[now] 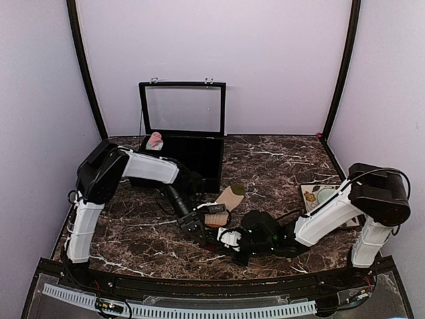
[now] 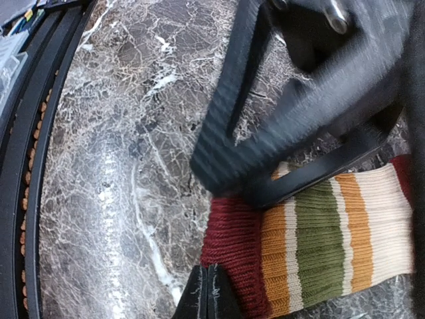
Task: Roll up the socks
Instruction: Roll the sock at the center of the board.
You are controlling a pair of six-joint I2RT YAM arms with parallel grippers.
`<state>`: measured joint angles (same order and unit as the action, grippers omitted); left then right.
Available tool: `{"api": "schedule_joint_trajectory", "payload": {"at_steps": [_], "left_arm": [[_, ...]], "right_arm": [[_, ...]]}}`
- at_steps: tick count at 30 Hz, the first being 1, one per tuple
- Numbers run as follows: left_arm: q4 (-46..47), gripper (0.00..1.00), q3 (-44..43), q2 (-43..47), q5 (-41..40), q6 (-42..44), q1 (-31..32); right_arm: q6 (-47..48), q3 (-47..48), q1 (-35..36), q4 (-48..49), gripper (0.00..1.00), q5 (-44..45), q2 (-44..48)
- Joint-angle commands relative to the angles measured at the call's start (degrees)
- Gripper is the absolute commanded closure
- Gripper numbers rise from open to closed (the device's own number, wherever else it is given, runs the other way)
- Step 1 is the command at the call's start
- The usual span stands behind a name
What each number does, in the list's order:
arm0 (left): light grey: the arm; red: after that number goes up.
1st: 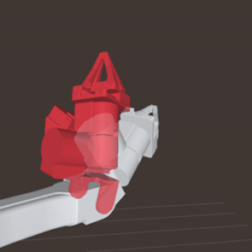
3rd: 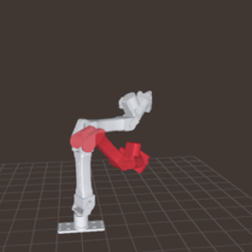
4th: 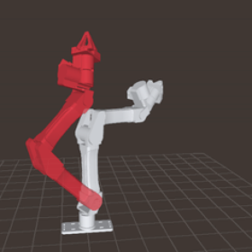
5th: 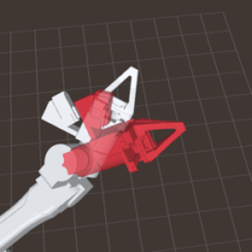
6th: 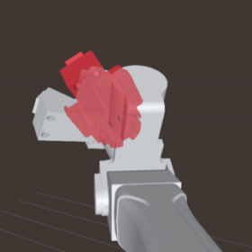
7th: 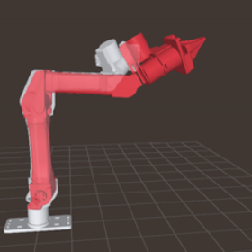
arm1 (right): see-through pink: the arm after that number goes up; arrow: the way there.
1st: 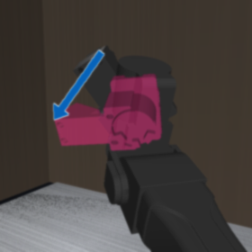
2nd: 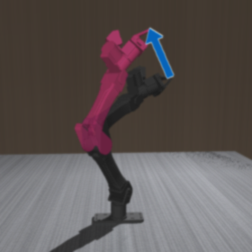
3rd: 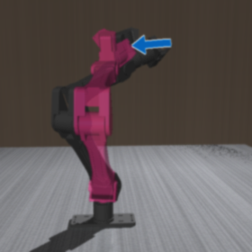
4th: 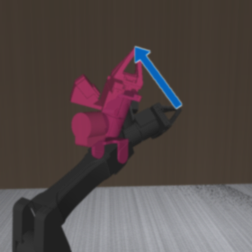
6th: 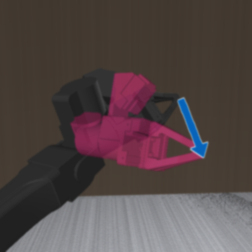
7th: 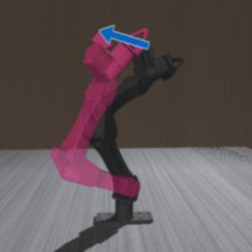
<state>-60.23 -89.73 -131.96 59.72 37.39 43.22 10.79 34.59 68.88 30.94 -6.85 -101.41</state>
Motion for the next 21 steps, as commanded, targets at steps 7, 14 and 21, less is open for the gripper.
{"api": "schedule_joint_trajectory", "payload": {"at_steps": [7, 14, 21], "left_arm": [[28.19, 0.27, 17.79, 26.12, -26.83, -1.26, -1.34], [46.14, 0.01, 27.58, 34.86, -46.37, -9.38, -5.5], [38.43, 0.01, 29.29, 40.88, -24.57, 3.82, -6.66]], "right_arm": [[-17.12, 5.25, -8.3, -12.01, 1.0, -17.36, -8.65], [-26.84, 12.14, -11.08, -21.46, 1.0, -24.84, -13.55], [-35.64, 11.91, -12.44, -23.59, 1.0, -28.24, -16.98]]}}
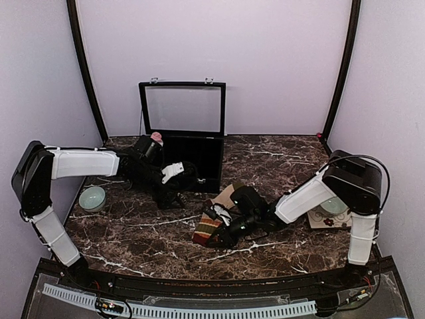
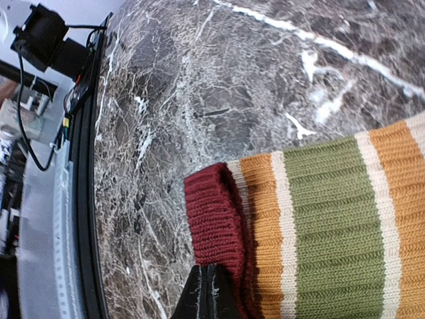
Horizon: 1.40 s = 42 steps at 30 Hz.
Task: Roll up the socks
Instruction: Roll the sock at the center of the board.
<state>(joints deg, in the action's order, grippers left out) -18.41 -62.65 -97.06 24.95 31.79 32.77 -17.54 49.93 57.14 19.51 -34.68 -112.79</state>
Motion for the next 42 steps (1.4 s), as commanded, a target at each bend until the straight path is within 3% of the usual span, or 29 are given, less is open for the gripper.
{"api": "schedule_joint_trajectory", "payload": {"at_steps": [1, 7, 11, 16, 20, 42], "left_arm": [[-4.87, 0.01, 2.96, 7.1, 9.8, 12.89, 6.03], [-6.65, 0.06, 5.04, 5.1, 7.17, 18.56, 16.07], [-6.72, 0.34, 4.66, 1.89, 5.61, 20.69, 18.49], [-5.02, 0.4, 3.39, -2.34, 2.59, 20.99, 19.5], [-4.65, 0.52, 1.99, -4.62, 2.21, 21.06, 20.36], [-1.71, 0.63, 1.65, -8.42, -4.8, 20.82, 20.58]], "right_arm": [[-8.85, -3.78, -1.25, -11.72, 1.0, -1.88, -6.45], [-14.23, -3.98, -3.45, -11.84, 1.0, -4.15, -8.53], [-17.37, -5.06, -4.7, -11.11, 1.0, -4.82, -8.63], [-19.41, -5.1, -5.0, -11.68, 1.0, -5.02, -8.67], [-19.96, -4.67, -5.28, -12.24, 1.0, -4.7, -8.77], [-19.58, -4.83, -5.72, -11.63, 1.0, -5.64, -7.75]]}}
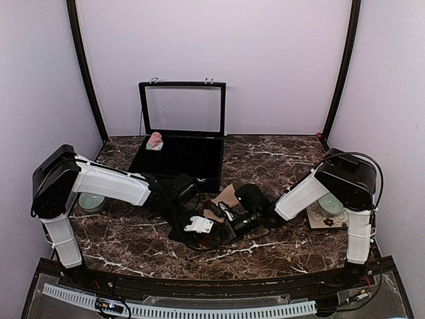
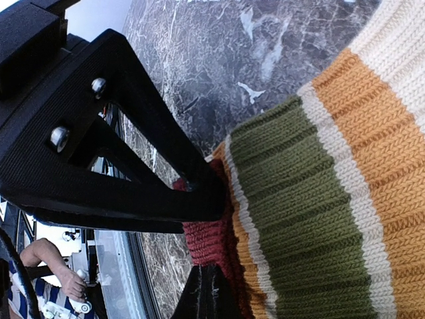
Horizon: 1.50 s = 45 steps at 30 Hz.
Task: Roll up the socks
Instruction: Roll the sock at the center of the board.
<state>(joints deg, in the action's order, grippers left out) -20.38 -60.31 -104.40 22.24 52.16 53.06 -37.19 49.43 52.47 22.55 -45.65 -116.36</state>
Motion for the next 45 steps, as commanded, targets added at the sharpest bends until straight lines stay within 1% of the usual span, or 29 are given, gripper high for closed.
{"api": "schedule_joint_trajectory", "payload": {"at_steps": [1, 6, 8, 10, 12, 15, 16, 17, 19, 22, 26, 28, 29, 30, 33, 35, 37, 39, 41, 45], "left_arm": [[0.14, 0.66, -0.92, -1.44, -2.38, 0.34, 0.29], [-1.53, 0.89, -2.32, -3.72, -3.2, -0.25, 0.29], [-2.48, 0.96, -2.56, -4.52, -3.5, -0.4, 0.21], [-3.88, 1.0, -2.81, -5.4, -3.3, -0.49, 0.01], [-5.57, 1.0, -3.16, -6.06, -2.32, -0.6, -0.33], [-9.4, 1.0, -4.74, -7.52, 0.57, -0.94, -1.48], [-11.01, 1.0, -5.55, -8.42, 1.97, -1.23, -2.0], [-12.8, 1.0, -6.4, -9.12, 4.15, -1.62, -2.6], [-16.43, 1.0, -8.32, -10.96, 8.23, -2.11, -3.78], [-20.85, 1.0, -10.27, -13.24, 13.53, -2.85, -5.76], [-24.04, 1.0, -11.85, -15.8, 17.35, -3.29, -7.1], [-25.87, 1.0, -13.06, -17.15, 19.35, -3.37, -7.54], [-26.38, 1.0, -13.67, -17.9, 19.71, -3.81, -7.67], [-27.32, 1.0, -14.43, -18.72, 19.75, -3.98, -7.77], [-30.8, 1.0, -17.58, -21.89, 22.41, -5.18, -8.08], [-33.64, 1.0, -20.05, -24.9, 24.84, -5.72, -9.09], [-36.27, 1.0, -22.52, -27.56, 27.67, -6.33, -10.27], [-39.52, 1.0, -25.21, -30.2, 29.62, -6.27, -11.31], [-41.34, 1.0, -26.89, -31.75, 30.61, -6.22, -12.2], [-40.49, 1.0, -26.9, -32.14, 29.69, -7.41, -12.54]], "right_arm": [[0.07, -4.3, -1.02, -14.64, 1.0, 5.24, -4.1], [0.63, -4.33, -0.98, -14.38, 1.0, 6.37, -2.77], [0.79, -4.57, -0.96, -14.29, 1.0, 7.11, -1.81], [1.14, -4.5, -0.92, -14.36, 0.92, 7.55, -0.73], [1.5, -4.44, -0.96, -14.91, 0.85, 8.41, 0.42], [1.96, -4.55, -0.96, -14.69, 0.8, 10.34, 2.46], [1.95, -4.81, -0.95, -14.21, 0.76, 11.3, 3.44], [2.18, -5.3, -0.96, -13.68, 0.7, 12.38, 4.44], [2.95, -6.36, -0.94, -12.84, 0.65, 15.29, 6.92], [4.16, -10.7, -0.88, -9.97, 0.63, 21.18, 12.94], [7.93, -17.33, 1.14, -6.41, 0.61, 33.02, 23.2], [9.94, -20.4, 1.88, -3.73, 0.6, 35.45, 27.82], [11.57, -21.43, 2.56, -2.77, 0.56, 36.05, 29.6], [13.78, -22.16, 4.46, -2.48, 0.55, 38.41, 31.32], [20.3, -22.12, 9.3, -2.55, 0.56, 42.54, 34.47], [24.9, -21.27, 12.42, -2.56, 0.6, 43.65, 34.96], [29.32, -20.55, 14.81, -2.2, 0.61, 43.54, 34.55], [32.37, -19.35, 16.76, -2.11, 0.64, 43.12, 33.3], [35.39, -16.63, 18.89, -3.75, 0.65, 44.17, 30.64], [41.13, -9.96, 22.79, -6.71, 0.65, 47.92, 25.68]]}}
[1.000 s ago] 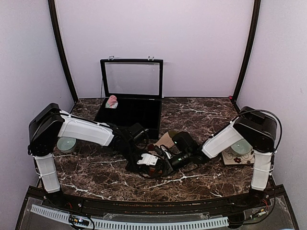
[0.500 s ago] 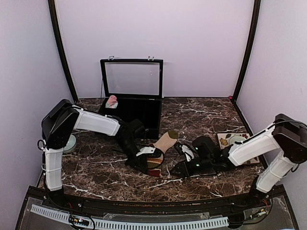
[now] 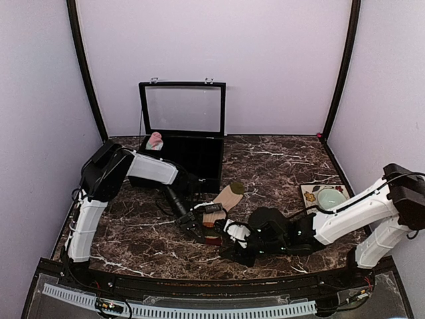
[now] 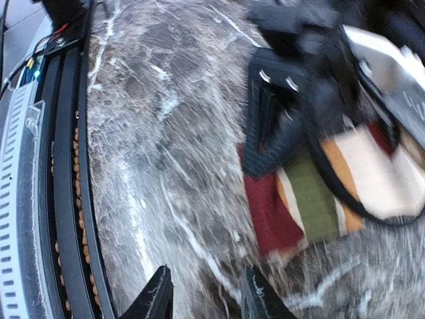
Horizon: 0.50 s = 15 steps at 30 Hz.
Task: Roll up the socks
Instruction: Roll the sock at the center of the board.
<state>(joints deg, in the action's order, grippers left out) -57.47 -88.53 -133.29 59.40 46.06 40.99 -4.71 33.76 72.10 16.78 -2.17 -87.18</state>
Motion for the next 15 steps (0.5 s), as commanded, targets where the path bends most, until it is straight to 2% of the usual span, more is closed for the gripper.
{"api": "schedule_joint_trajectory", "payload": {"at_steps": [1, 6, 9, 15], "left_arm": [[-3.17, 1.0, 1.34, -3.26, -7.6, -1.68, -0.55], [-1.68, 1.0, 1.55, -3.42, -10.11, -3.01, -0.64], [-1.26, 1.0, 1.63, -3.4, -10.92, -3.37, -0.63], [-1.15, 1.0, 1.32, -3.44, -11.48, -3.48, -0.61]], "right_arm": [[9.93, 7.11, 3.63, -1.3, 0.66, 5.0, -5.59], [14.98, 10.32, 3.56, -0.3, 0.72, 9.33, -11.2], [16.52, 11.37, 1.99, 1.12, 0.74, 9.0, -13.73], [16.35, 10.89, -0.9, 4.88, 0.87, 8.42, -16.1]]}}
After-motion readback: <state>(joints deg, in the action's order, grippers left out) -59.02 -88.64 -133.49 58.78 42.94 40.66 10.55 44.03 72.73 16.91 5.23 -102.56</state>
